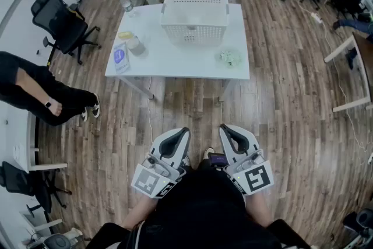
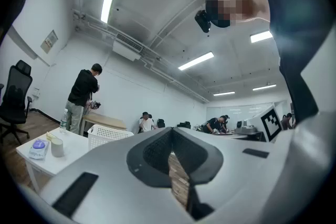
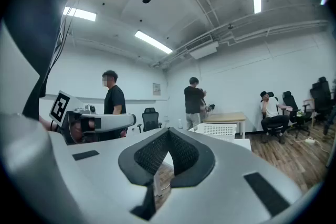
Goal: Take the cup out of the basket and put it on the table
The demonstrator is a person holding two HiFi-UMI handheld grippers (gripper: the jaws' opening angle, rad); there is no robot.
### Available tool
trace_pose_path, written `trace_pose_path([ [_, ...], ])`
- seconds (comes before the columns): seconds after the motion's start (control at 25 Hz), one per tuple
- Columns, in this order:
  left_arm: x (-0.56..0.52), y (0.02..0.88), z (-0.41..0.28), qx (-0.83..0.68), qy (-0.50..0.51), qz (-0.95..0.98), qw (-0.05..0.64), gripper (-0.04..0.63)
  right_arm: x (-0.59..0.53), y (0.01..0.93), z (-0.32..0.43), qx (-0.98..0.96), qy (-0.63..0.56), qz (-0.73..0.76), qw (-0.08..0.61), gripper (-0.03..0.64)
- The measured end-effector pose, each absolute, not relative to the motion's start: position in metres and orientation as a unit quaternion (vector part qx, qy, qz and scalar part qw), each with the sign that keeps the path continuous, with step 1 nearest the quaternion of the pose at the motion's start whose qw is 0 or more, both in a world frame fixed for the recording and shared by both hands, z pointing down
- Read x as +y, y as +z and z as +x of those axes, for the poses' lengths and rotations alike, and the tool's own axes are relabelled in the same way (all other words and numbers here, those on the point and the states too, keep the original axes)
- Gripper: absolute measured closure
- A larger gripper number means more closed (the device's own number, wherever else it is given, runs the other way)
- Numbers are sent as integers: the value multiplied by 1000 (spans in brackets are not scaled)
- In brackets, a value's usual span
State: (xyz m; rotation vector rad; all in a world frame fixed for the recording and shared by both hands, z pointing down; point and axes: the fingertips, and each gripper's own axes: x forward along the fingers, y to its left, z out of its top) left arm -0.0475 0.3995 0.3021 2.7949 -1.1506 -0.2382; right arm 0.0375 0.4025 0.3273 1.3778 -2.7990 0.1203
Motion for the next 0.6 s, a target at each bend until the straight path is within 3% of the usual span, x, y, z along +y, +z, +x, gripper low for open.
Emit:
trace_pose_path([
  [0.6,419,309,-32,-393,-61,915,62,584,420,323,50,-902,43,430,-12,592],
])
